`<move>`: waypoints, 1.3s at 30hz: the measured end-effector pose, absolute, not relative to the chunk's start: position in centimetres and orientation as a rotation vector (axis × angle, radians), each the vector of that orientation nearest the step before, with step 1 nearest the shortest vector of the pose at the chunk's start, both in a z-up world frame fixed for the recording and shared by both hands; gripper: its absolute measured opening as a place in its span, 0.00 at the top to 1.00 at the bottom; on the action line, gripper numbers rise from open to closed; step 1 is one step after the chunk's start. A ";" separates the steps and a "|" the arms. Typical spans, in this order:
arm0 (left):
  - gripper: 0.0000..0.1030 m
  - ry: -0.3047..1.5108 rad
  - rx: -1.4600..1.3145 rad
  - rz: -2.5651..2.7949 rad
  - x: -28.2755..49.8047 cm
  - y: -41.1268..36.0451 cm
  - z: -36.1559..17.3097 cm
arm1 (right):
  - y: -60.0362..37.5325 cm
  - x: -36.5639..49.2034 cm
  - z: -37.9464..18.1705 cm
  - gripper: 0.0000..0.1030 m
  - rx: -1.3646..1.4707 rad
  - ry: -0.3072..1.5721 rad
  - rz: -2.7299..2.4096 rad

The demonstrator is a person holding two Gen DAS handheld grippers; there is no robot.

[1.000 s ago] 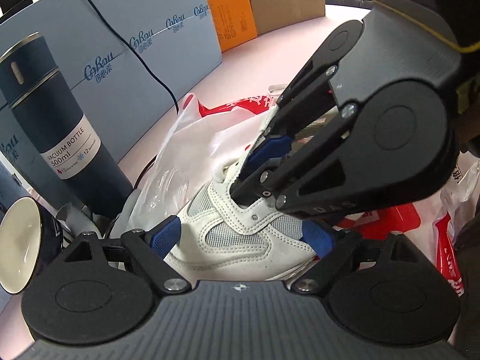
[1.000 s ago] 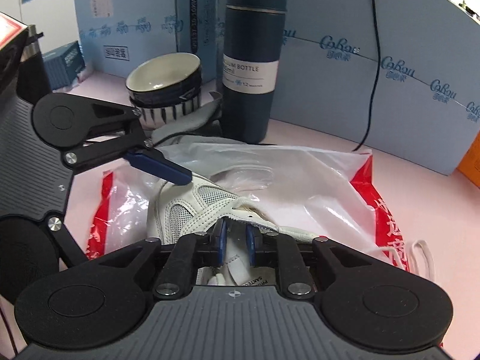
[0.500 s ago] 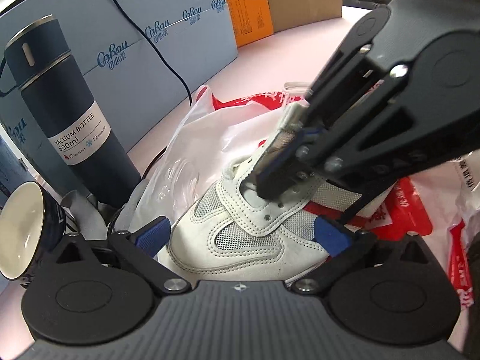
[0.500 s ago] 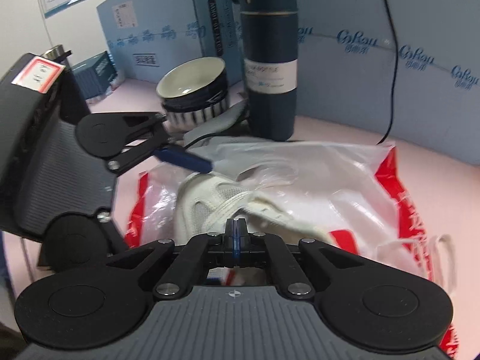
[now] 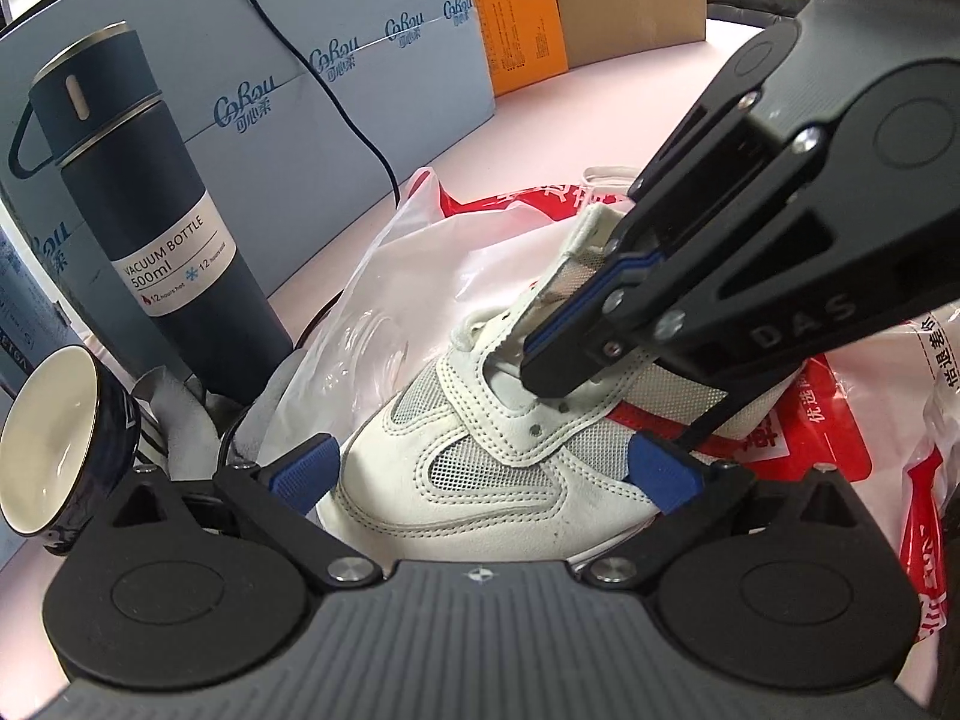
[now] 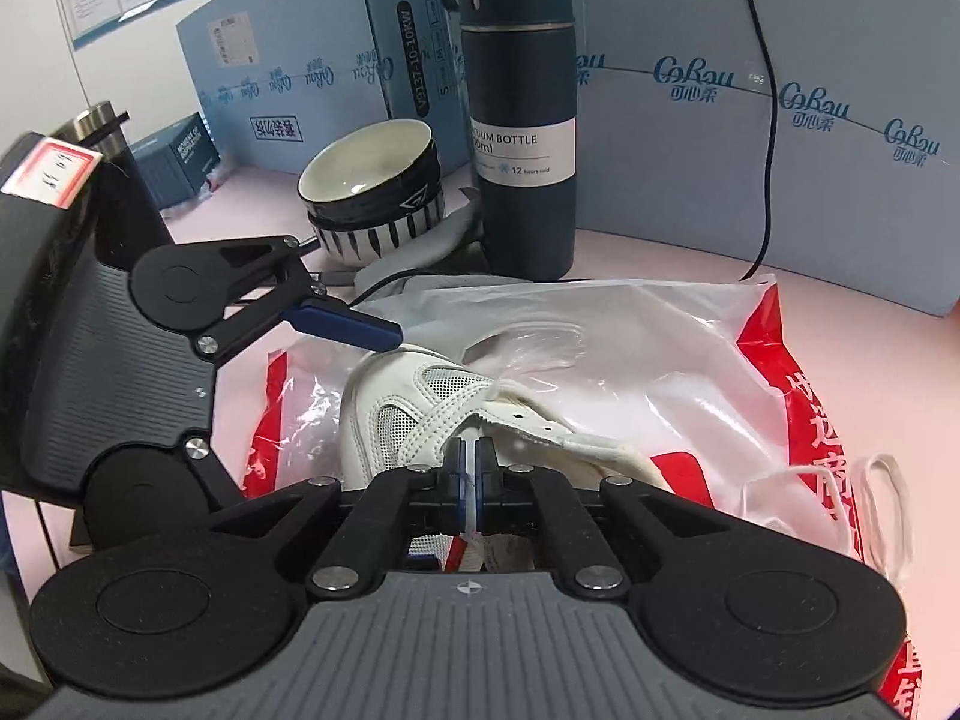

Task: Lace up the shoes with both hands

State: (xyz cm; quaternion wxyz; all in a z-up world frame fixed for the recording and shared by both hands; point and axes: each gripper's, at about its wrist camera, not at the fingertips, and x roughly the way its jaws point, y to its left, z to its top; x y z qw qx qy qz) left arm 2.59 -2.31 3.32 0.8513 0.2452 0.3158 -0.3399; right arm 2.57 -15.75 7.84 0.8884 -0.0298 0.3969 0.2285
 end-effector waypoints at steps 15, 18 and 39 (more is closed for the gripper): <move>0.00 0.646 0.535 -0.705 2.3 -2.5 3.4 | -14.4 3.9 6.7 0.93 -0.145 0.829 0.418; 0.00 0.641 0.545 -0.710 2.1 -2.7 3.4 | -14.4 3.6 6.6 0.94 -0.159 0.813 0.425; 0.00 0.653 0.546 -0.692 2.1 -2.8 3.3 | -15.9 1.8 7.4 0.99 -0.032 0.857 0.550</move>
